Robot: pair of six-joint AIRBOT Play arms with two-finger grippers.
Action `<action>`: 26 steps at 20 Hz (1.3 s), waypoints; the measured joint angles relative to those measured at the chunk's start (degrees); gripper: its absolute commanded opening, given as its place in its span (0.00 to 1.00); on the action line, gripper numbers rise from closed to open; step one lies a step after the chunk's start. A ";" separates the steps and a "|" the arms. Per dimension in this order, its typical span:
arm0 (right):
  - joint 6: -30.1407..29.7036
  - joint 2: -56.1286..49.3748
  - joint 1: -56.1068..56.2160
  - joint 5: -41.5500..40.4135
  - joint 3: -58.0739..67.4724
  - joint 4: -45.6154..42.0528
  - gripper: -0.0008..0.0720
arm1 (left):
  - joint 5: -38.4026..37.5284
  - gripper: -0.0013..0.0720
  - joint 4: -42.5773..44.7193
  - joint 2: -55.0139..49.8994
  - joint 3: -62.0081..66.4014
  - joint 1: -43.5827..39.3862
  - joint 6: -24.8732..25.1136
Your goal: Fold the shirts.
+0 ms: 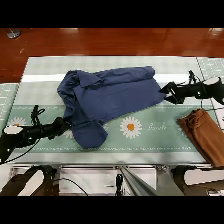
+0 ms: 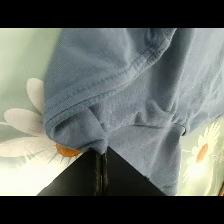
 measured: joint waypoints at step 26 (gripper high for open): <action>7.89 42.21 5.79 25.55 53.24 -25.70 0.06 | -6.34 0.05 26.45 13.11 86.82 1.27 -9.70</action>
